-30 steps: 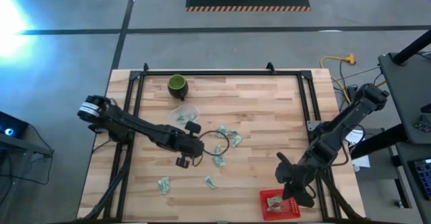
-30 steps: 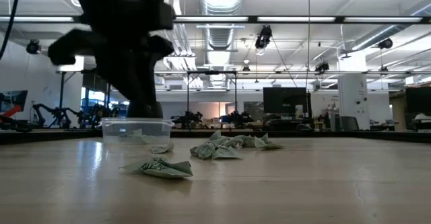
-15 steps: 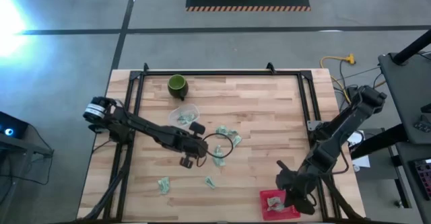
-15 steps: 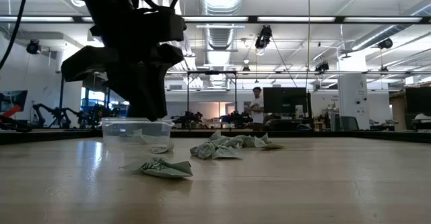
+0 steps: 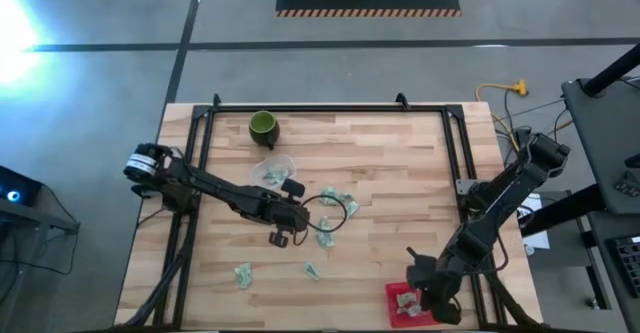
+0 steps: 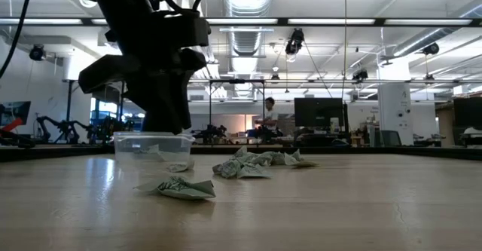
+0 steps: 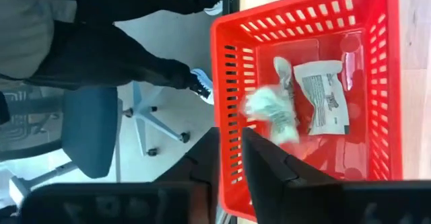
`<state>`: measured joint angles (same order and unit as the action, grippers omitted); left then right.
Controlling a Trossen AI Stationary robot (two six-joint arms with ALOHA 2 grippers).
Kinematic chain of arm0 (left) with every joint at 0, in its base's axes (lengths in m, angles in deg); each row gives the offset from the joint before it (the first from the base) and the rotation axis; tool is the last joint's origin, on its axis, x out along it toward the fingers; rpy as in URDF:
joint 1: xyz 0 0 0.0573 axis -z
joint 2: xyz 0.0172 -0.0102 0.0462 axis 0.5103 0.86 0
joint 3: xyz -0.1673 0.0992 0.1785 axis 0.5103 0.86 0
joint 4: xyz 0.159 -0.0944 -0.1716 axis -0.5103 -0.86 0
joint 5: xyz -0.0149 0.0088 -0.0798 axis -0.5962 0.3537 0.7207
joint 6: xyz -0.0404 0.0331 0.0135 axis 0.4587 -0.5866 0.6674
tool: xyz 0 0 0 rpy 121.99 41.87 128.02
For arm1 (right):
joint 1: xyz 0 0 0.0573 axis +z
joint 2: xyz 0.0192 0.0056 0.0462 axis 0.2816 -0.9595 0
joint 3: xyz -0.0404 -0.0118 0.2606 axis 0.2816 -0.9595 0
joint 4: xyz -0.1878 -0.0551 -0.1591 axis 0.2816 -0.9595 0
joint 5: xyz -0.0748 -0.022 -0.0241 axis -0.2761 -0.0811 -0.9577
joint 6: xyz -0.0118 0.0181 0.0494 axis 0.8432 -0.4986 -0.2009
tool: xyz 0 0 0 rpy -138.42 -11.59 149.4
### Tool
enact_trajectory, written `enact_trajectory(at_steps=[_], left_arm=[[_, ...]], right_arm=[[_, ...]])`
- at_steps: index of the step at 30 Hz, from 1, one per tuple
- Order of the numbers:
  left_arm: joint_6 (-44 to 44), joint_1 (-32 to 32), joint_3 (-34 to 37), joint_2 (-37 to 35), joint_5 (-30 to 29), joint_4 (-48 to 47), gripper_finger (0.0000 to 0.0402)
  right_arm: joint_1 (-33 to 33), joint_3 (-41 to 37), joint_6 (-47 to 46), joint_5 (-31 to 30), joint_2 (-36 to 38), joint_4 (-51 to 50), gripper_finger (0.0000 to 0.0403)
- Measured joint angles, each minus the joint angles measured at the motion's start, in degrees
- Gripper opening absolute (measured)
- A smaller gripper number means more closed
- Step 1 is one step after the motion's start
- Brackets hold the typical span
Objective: Pick and place items into bin
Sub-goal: Put the green stevia packet into the transparent bin
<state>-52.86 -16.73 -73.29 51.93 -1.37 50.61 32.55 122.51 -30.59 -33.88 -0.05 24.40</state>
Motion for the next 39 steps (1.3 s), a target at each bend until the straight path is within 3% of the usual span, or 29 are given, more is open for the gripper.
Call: enact_trajectory(at_steps=[10,15,28,39], left_arm=[[-1.5,-0.1,0.0,0.2,0.1,0.5,0.0085],[-4.8,-0.6,0.3,1.3,6.5,2.4,0.0085],[-10.0,-0.9,0.0,2.5,9.3,5.6,0.0087],[-14.8,-1.5,0.3,4.5,9.1,5.9,0.0176]], right_arm=[[0.0,0.0,0.1,-1.2,0.8,-0.7,0.0115],[0.0,0.0,0.3,-4.2,1.8,-2.5,0.0113],[0.0,0.0,3.3,-25.0,10.1,-5.4,0.0099],[0.0,0.1,5.5,-29.7,11.9,-6.2,0.0086]])
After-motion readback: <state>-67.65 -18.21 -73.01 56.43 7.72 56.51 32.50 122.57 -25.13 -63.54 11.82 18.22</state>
